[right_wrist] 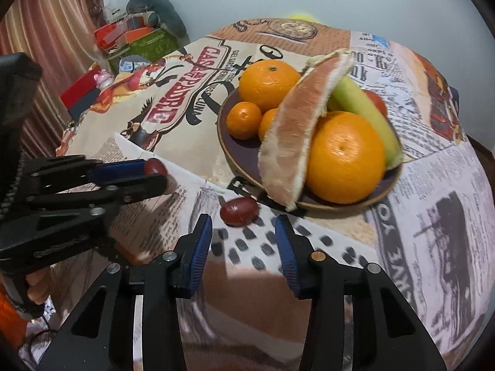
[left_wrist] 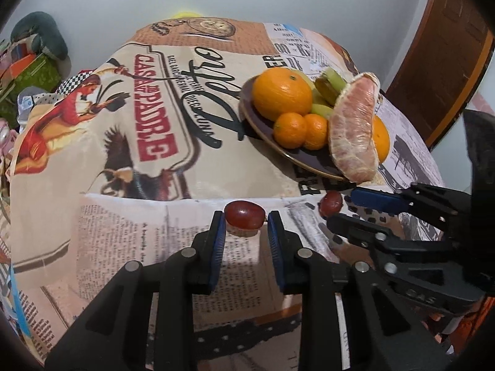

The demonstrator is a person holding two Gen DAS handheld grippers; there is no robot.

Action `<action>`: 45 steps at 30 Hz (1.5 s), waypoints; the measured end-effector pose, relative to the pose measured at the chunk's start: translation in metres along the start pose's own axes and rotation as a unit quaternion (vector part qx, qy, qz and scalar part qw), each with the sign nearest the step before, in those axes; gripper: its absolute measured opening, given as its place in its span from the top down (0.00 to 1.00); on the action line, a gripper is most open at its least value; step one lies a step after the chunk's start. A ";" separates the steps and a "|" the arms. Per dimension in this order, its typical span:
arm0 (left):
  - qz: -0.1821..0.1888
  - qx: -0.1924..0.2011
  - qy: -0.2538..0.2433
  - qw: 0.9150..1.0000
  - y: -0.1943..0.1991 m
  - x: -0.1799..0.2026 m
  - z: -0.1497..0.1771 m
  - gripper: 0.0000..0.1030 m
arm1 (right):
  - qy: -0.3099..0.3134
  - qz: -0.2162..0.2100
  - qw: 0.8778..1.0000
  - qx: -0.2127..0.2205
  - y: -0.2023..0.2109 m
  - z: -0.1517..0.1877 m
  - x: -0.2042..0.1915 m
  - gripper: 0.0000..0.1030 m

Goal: Organize fruits
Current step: 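Grasp a dark red date with the left tool while the right tool grasps another date, then lower both dates onto the grey plate and open both tools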

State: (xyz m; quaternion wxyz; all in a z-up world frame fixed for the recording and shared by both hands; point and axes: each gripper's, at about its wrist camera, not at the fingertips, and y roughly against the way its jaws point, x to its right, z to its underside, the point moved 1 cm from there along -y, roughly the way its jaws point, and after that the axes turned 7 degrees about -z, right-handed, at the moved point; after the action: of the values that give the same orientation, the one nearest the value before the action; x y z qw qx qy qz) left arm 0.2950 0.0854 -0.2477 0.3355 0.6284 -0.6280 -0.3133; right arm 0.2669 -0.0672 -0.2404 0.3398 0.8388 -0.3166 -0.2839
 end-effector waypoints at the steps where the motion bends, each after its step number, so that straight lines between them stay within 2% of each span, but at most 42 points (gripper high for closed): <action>1: 0.002 0.000 0.000 1.000 0.000 -0.001 0.000 0.73 | 0.002 0.000 1.000 -0.003 -0.003 -0.001 -0.001 0.64; 3: 0.002 -0.002 0.002 1.000 -0.002 -0.003 0.000 0.73 | 0.007 0.004 1.000 -0.013 -0.011 -0.003 -0.002 0.73; 6: 0.005 -0.003 0.006 1.000 -0.004 -0.005 0.000 0.73 | 0.010 0.012 1.000 -0.015 -0.014 -0.003 -0.001 0.77; 15: 0.009 0.015 -0.002 1.000 0.013 0.011 -0.008 0.73 | 0.019 0.020 1.000 0.008 0.017 0.000 -0.002 0.77; 29: 0.013 0.059 -0.028 0.998 0.049 0.051 -0.026 0.73 | -0.008 0.063 0.994 0.089 0.094 -0.003 0.027 0.77; 35: 0.018 0.051 -0.023 0.998 0.035 0.056 -0.035 0.73 | -0.014 0.070 0.993 0.097 0.096 -0.006 0.044 0.77; 45: 0.022 0.020 -0.020 0.999 -0.011 0.061 -0.043 0.73 | -0.034 0.073 0.994 0.072 0.060 -0.014 0.082 0.77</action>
State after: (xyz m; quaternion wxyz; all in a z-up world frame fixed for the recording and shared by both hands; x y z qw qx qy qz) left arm 0.3375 0.0256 -0.2301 0.3166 0.6145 -0.6547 -0.3057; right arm 0.3085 -0.1548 -0.2086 0.2871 0.8256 -0.4085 -0.2630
